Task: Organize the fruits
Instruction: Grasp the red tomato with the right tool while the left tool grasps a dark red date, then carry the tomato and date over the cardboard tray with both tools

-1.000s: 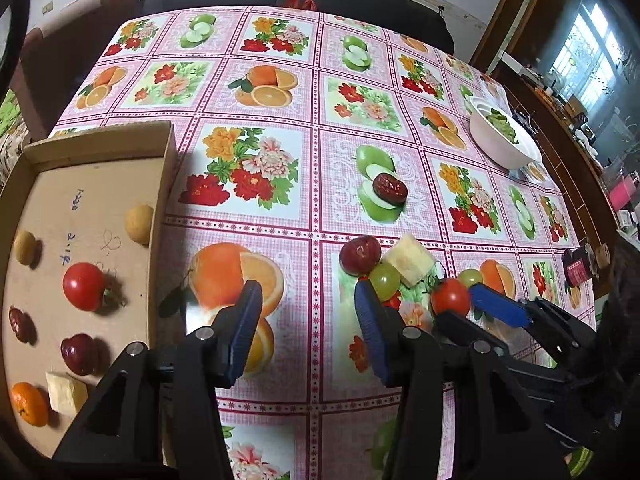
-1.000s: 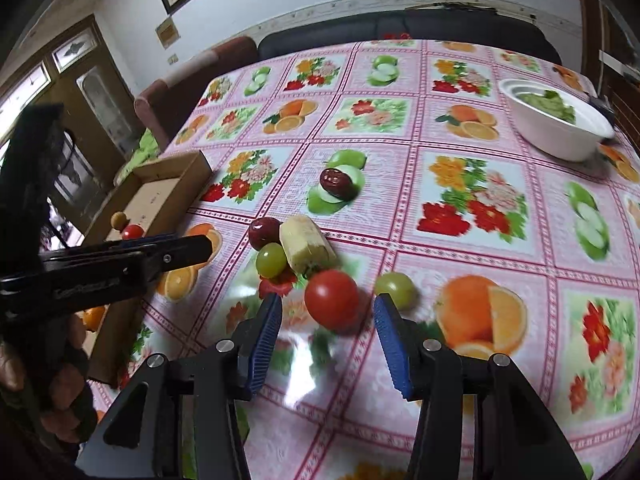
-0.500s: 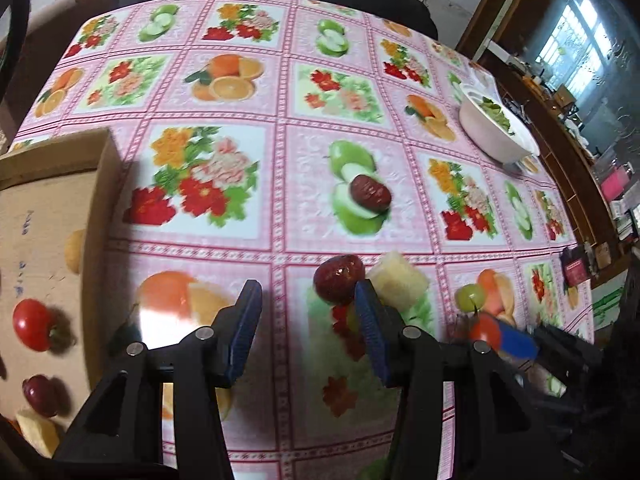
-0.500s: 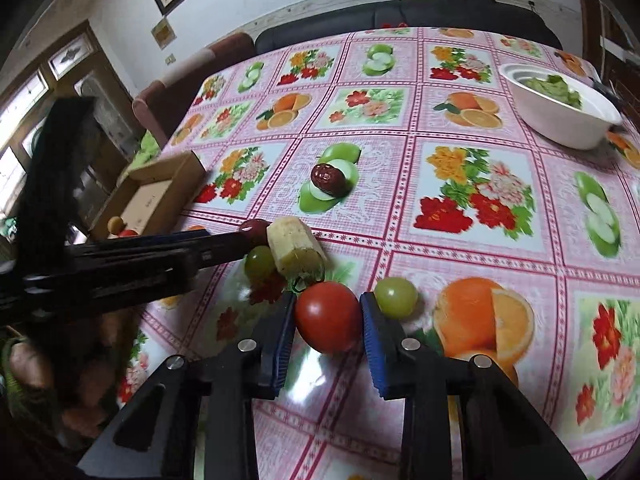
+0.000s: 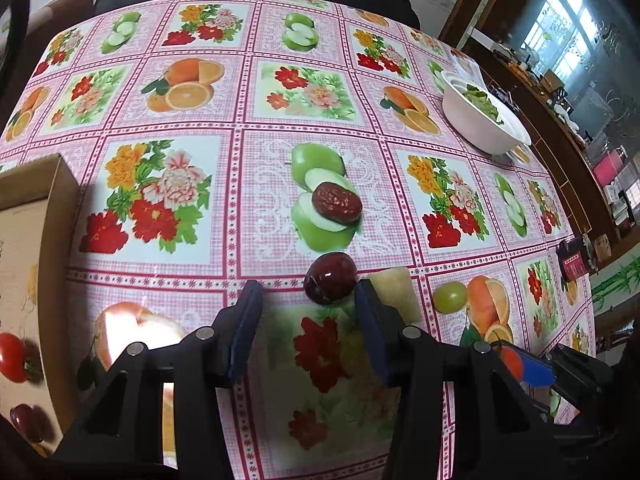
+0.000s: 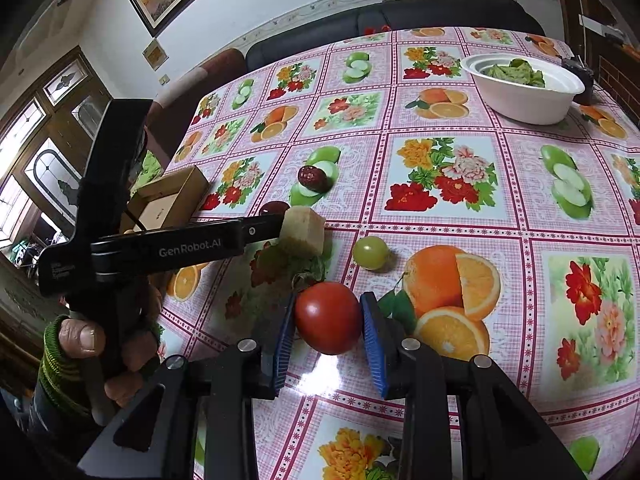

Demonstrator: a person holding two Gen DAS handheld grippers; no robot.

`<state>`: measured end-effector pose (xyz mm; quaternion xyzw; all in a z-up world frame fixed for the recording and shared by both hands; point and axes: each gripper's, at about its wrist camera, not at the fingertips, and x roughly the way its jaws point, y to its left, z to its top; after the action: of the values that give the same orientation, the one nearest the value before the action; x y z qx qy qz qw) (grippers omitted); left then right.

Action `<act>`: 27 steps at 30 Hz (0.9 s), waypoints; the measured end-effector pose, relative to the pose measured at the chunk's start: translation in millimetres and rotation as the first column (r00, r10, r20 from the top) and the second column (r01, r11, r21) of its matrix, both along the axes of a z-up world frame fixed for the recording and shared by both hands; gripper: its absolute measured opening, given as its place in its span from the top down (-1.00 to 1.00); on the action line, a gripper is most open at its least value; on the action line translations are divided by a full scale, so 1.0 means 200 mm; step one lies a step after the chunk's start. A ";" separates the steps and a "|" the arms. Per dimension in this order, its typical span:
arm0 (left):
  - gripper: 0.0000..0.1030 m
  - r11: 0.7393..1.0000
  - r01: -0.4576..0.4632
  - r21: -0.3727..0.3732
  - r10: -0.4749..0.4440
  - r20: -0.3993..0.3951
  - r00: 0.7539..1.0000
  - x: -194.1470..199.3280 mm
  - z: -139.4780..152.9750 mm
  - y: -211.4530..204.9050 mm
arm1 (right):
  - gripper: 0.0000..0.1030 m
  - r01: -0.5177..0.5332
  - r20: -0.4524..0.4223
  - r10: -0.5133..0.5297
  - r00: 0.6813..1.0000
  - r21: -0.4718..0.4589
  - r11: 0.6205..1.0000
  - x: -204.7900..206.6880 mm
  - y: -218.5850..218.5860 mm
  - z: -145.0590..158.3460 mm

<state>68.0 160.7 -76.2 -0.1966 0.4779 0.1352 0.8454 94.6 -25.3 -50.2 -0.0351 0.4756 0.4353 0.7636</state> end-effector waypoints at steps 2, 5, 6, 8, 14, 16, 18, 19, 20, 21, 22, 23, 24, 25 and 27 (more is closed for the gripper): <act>0.13 1.000 0.007 -0.002 -0.007 0.002 1.000 0.02 0.00 -0.01 | 0.36 0.001 -0.001 -0.001 1.000 0.001 1.000 0.00 0.00 0.00; 0.31 1.000 0.025 -0.002 -0.025 0.007 1.000 0.06 -0.01 -0.02 | 0.36 0.003 -0.001 -0.003 1.000 0.002 1.000 0.00 0.00 0.00; 0.35 0.999 0.035 -0.003 -0.035 0.010 0.999 0.07 -0.01 -0.03 | 0.36 0.004 -0.002 -0.004 1.000 0.003 1.000 0.00 0.00 0.00; 0.52 0.999 0.049 0.000 -0.049 0.012 0.999 0.10 -0.01 -0.05 | 0.36 0.006 -0.002 -0.006 1.000 0.002 1.000 0.00 0.00 0.00; 0.53 0.998 0.059 0.013 -0.059 0.015 0.998 0.09 -0.01 -0.07 | 0.36 0.019 0.004 -0.019 1.000 0.004 1.000 -0.01 -0.02 0.02; 0.53 0.999 0.047 0.024 -0.048 0.014 0.999 0.06 0.00 -0.06 | 0.36 0.023 0.004 -0.023 1.000 0.008 1.000 -0.02 -0.03 0.02; 0.53 0.999 0.036 0.035 -0.036 0.020 0.999 0.02 0.02 -0.06 | 0.36 0.025 0.006 -0.025 1.000 0.006 1.000 -0.02 -0.03 0.02; 0.53 0.999 0.027 0.043 -0.027 0.021 0.999 0.00 0.04 -0.06 | 0.36 0.025 0.004 -0.025 1.000 0.007 1.000 -0.03 -0.03 0.02; 0.53 0.999 0.019 0.049 -0.020 0.021 1.000 -0.01 0.04 -0.06 | 0.36 0.024 0.005 -0.024 1.000 0.008 1.000 -0.03 -0.03 0.03; 0.53 0.998 0.010 0.059 -0.011 0.021 1.000 -0.04 0.06 -0.06 | 0.36 0.022 0.007 -0.022 1.000 0.008 1.000 -0.04 -0.03 0.03; 0.53 0.998 0.000 0.069 -0.001 0.020 1.000 -0.07 0.07 -0.06 | 0.36 0.020 0.009 -0.020 1.000 0.008 1.000 -0.05 -0.03 0.03; 0.53 0.997 -0.009 0.079 0.008 0.020 1.000 -0.09 0.08 -0.06 | 0.36 0.017 0.010 -0.017 1.000 0.009 1.000 -0.05 -0.02 0.04; 0.53 0.995 -0.023 0.096 0.021 0.021 1.000 -0.13 0.10 -0.07 | 0.36 0.013 0.011 -0.013 1.000 0.011 1.000 -0.06 -0.02 0.04; 0.53 0.994 -0.032 0.108 0.030 0.021 0.999 -0.15 0.11 -0.07 | 0.36 0.008 0.013 -0.008 1.000 0.012 1.000 -0.07 -0.01 0.05; 0.53 0.991 -0.049 0.128 0.047 0.020 0.999 -0.20 0.13 -0.07 | 0.36 0.000 0.016 0.000 1.000 0.016 1.000 -0.09 0.01 0.06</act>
<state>27.5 146.9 -49.4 -0.1546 0.4561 0.1844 0.8568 77.0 -23.9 -38.6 -0.0325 0.4658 0.4387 0.7678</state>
